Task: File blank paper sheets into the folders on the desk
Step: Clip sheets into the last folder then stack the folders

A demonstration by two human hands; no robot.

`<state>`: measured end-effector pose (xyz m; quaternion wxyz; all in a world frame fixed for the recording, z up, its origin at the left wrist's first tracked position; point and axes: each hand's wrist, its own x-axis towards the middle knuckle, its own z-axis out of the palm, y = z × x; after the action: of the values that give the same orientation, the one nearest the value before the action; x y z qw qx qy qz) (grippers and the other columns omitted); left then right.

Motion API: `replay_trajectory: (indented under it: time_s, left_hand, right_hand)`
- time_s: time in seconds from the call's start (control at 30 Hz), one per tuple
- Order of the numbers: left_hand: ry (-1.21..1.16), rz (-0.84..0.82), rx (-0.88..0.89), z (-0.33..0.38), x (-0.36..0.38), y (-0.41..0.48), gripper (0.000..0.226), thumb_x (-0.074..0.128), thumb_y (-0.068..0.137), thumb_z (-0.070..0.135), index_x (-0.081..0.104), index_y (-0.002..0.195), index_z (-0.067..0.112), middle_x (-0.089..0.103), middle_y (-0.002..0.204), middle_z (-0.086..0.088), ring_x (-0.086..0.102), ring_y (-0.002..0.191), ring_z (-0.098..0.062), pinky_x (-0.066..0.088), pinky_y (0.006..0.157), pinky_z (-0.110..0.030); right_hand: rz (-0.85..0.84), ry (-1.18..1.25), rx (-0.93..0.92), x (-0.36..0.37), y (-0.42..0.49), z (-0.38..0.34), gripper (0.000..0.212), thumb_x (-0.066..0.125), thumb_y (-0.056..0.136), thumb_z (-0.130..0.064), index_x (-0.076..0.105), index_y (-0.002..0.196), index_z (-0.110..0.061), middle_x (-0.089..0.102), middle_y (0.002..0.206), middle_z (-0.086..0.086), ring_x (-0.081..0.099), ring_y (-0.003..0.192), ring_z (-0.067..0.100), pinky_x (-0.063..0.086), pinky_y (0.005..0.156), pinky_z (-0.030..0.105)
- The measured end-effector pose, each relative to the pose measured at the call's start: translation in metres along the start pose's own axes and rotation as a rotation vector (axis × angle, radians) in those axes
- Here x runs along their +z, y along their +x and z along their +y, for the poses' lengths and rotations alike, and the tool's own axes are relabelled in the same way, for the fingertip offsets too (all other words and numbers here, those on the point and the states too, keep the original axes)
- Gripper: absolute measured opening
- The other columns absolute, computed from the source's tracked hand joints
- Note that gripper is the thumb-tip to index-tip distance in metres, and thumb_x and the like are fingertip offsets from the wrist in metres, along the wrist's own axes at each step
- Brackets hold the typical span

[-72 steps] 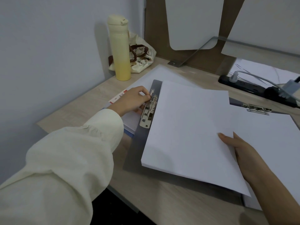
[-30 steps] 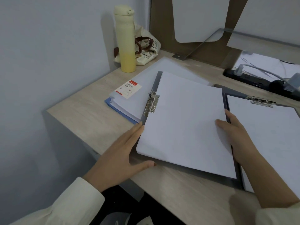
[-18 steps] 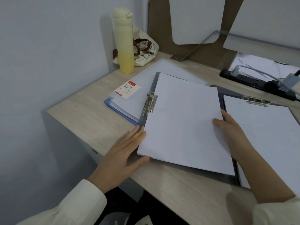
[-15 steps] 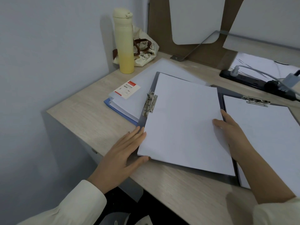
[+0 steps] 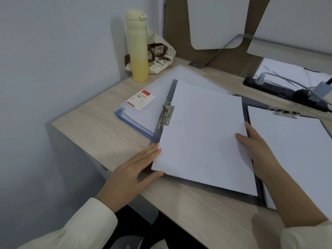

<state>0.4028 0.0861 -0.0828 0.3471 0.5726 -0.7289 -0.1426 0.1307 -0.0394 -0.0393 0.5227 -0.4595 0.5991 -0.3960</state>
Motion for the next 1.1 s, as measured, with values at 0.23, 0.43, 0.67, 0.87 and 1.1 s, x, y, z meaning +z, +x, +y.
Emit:
replay_trajectory:
  time_s: [0.23,0.43,0.67,0.87,1.1]
  left_hand:
    - [-0.269,0.131,-0.277,0.01,-0.037,0.051,0.032,0.059,0.089,0.033,0.051,0.119,0.042,0.047,0.124,0.031,0.045,0.118,0.009,0.031,0.099,-0.005]
    - [-0.316,0.005,-0.412,0.022,-0.031,0.125,0.037,0.042,0.098,0.024,0.047,0.134,0.024,0.048,0.134,0.009,0.042,0.123,-0.004,0.031,0.091,-0.006]
    - [-0.346,-0.012,-0.458,0.027,-0.023,0.124,0.032,0.036,0.1,0.024,0.055,0.125,0.022,0.055,0.115,0.012,0.048,0.107,-0.004,0.037,0.08,-0.001]
    - [-0.595,-0.054,-0.657,0.03,-0.037,0.124,0.024,0.043,0.097,0.03,0.059,0.111,0.021,0.06,0.119,0.002,0.055,0.113,-0.011,0.045,0.097,-0.029]
    - [-0.634,-0.109,-0.81,0.032,-0.048,0.13,0.036,0.046,0.095,0.032,0.052,0.128,0.017,0.058,0.123,-0.004,0.054,0.116,-0.012,0.048,0.095,-0.035]
  right_hand:
    - [0.011,-0.013,-0.028,0.002,-0.002,0.0,0.057,0.047,0.095,-0.014,0.026,0.146,-0.029,0.041,0.14,-0.011,0.046,0.113,0.009,0.033,0.106,0.028]
    - [-0.004,0.022,-0.037,0.003,-0.003,-0.001,0.054,0.045,0.096,-0.01,0.029,0.144,-0.028,0.047,0.13,-0.015,0.053,0.099,0.003,0.037,0.093,0.023]
    - [0.007,0.045,-0.013,0.0,0.003,0.004,0.055,0.047,0.095,-0.013,0.03,0.145,-0.029,0.049,0.129,-0.01,0.053,0.106,0.014,0.039,0.095,0.029]
    - [-0.012,0.085,-0.001,-0.003,0.005,0.007,0.054,0.049,0.094,-0.01,0.035,0.142,-0.029,0.054,0.131,-0.006,0.06,0.104,0.011,0.046,0.089,0.03]
    - [0.002,0.059,-0.019,-0.003,0.003,0.008,0.055,0.049,0.094,-0.013,0.033,0.143,-0.03,0.05,0.137,-0.006,0.055,0.113,0.016,0.04,0.104,0.037]
